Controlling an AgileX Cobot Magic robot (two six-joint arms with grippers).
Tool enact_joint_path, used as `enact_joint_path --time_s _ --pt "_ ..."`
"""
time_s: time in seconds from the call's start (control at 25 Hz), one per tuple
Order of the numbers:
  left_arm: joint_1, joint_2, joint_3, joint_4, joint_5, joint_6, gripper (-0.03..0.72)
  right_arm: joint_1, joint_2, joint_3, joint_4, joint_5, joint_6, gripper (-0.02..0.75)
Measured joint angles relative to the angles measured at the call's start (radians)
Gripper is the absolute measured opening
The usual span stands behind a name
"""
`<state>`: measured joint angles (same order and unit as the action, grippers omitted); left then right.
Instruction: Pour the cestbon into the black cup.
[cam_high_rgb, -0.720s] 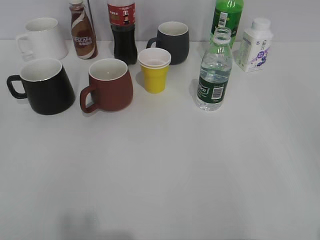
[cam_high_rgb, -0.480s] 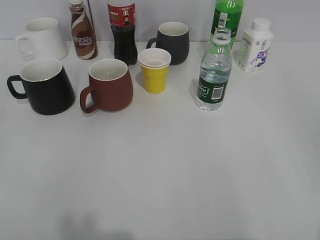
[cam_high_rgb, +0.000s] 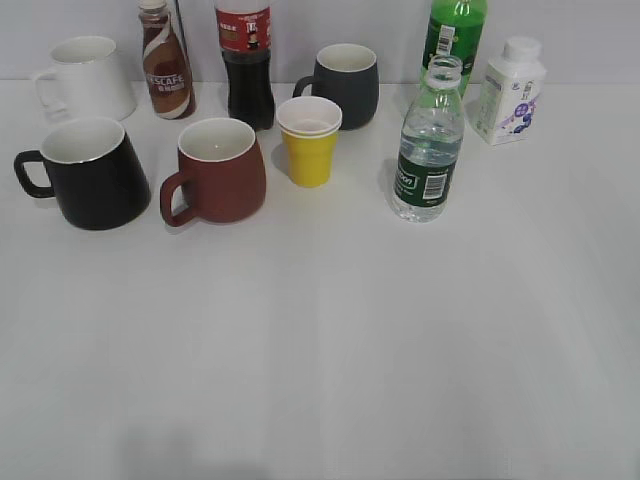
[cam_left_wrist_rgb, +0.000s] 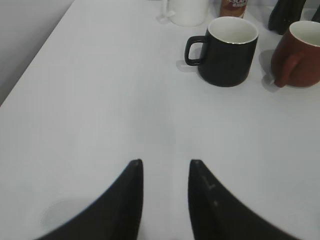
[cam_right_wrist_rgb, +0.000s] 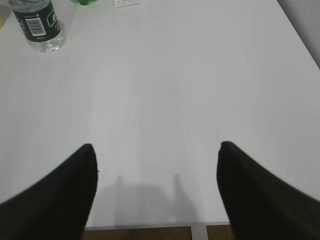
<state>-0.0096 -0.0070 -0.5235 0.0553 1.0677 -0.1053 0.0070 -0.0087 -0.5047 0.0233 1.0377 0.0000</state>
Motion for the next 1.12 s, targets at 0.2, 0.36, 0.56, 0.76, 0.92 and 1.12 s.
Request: enact_joint_path --time_s 0.2,0.36,0.56,0.76,0.92,1.12 --pt "0.0 0.0 0.0 0.0 0.0 0.0 0.237 0.0 0.0 0.0 0.0 0.0 0.0 0.556" --pt "0.0 0.0 0.0 0.0 0.0 0.0 0.237 0.0 0.0 0.0 0.0 0.0 0.0 0.556" --pt "0.0 0.005 -0.01 -0.004 -0.023 0.0 0.237 0.0 0.0 0.0 0.0 0.0 0.0 0.555" --pt "0.0 0.089 -0.013 -0.012 -0.588 0.0 0.237 0.0 0.0 0.0 0.0 0.0 0.0 0.555" --pt "0.0 0.246 0.052 0.018 -1.052 0.0 0.239 0.0 0.0 0.0 0.0 0.0 0.0 0.555" --pt "0.0 0.538 0.093 0.028 -1.312 0.0 0.241 0.0 0.0 0.0 0.0 0.0 0.0 0.555"
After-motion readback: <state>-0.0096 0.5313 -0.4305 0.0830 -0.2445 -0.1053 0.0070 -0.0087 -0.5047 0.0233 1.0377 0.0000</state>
